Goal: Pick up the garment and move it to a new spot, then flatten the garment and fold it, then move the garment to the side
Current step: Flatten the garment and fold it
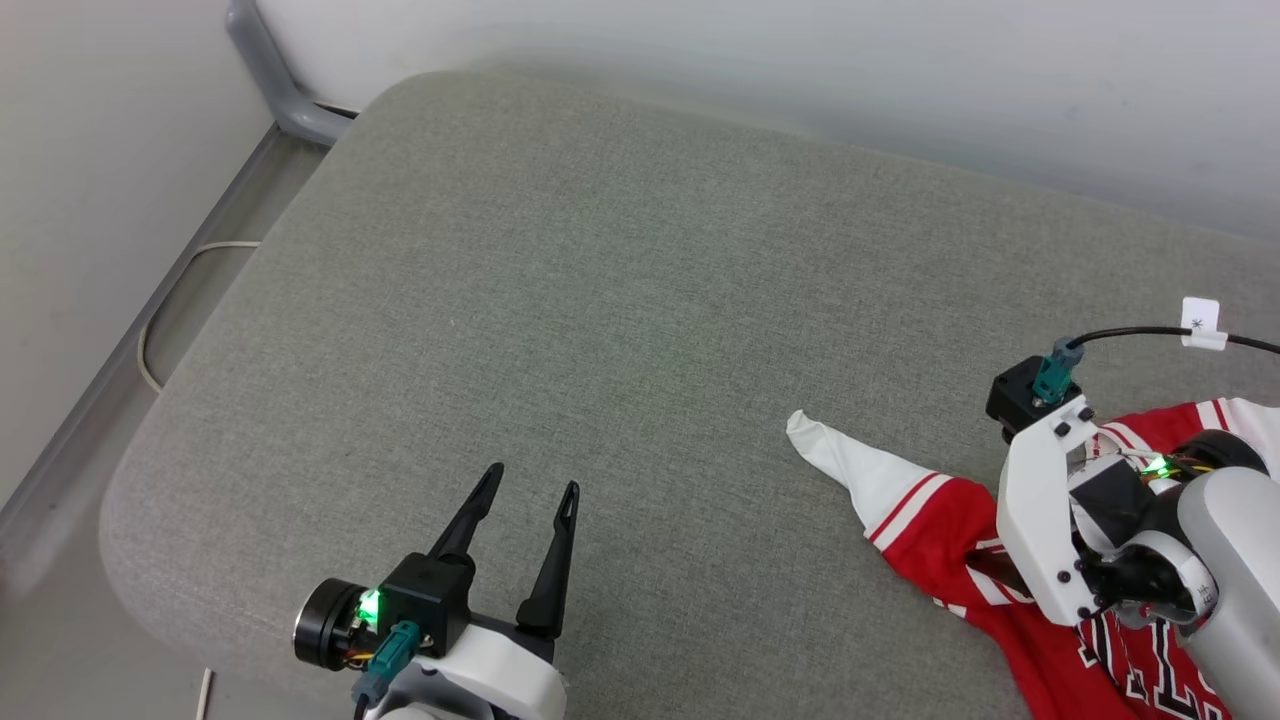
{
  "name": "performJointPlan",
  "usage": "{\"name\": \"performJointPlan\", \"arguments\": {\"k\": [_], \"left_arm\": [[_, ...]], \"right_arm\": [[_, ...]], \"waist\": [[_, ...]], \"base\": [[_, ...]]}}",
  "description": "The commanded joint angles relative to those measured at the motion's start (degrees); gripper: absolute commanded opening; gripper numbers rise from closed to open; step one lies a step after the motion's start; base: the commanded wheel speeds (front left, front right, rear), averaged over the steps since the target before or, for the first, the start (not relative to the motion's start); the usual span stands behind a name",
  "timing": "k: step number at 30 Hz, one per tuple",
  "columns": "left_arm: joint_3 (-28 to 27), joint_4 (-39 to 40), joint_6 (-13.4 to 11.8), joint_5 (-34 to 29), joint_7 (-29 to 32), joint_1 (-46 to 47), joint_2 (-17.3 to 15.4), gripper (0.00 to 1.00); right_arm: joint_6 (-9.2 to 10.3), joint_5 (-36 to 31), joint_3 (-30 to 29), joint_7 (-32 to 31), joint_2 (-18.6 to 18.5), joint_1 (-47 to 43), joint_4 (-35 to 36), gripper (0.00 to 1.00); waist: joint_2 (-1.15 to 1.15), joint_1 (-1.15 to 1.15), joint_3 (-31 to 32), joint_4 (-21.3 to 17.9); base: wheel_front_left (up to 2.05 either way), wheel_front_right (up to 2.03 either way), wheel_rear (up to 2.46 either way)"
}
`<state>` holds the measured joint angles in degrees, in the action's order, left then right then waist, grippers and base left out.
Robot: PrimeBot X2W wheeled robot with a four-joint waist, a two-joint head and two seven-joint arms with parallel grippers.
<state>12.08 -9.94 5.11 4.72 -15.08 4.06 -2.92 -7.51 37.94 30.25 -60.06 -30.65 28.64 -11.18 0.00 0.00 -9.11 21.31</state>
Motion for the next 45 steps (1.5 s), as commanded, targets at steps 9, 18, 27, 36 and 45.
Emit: {"name": "performJointPlan", "arguments": {"k": [9, 18, 27, 36, 45], "left_arm": [[0.4, -0.3, -0.2, 0.5, -0.1, 1.0, 0.1, 1.00], [0.2, -0.9, -0.7, 0.3, -0.1, 0.4, 0.1, 1.00], [0.8, -0.5, -0.6, 0.4, -0.1, 0.8, 0.1, 1.00], [1.6, -0.9, -0.7, 1.1, -0.1, 2.0, 0.1, 1.00], [1.7, -1.6, -1.0, 0.7, -0.1, 3.0, 0.1, 1.00]], "right_arm": [[0.03, -1.6, 3.2, 0.3, 0.8, -2.1, -3.6, 0.86], [0.03, 0.7, 1.7, 1.9, 1.6, 0.4, -3.8, 0.00], [0.03, 3.6, -5.1, 0.6, 1.2, 5.0, -3.0, 0.00], [0.03, -1.7, -9.7, 1.6, 3.2, 9.9, -14.3, 0.00], [0.04, -7.6, -9.4, 14.7, 6.9, 13.4, -24.8, 1.00]], "waist": [[0.00, 0.00, -2.0, 2.4], [0.00, 0.00, -1.0, 2.0], [0.00, 0.00, -0.8, 2.2], [0.00, 0.00, -4.2, 4.1], [0.00, 0.00, -4.3, 2.7]], "base": [[0.00, 0.00, 0.00], [0.00, 0.00, 0.00], [0.00, 0.00, 0.00], [0.00, 0.00, 0.00], [0.00, 0.00, 0.00]]}}
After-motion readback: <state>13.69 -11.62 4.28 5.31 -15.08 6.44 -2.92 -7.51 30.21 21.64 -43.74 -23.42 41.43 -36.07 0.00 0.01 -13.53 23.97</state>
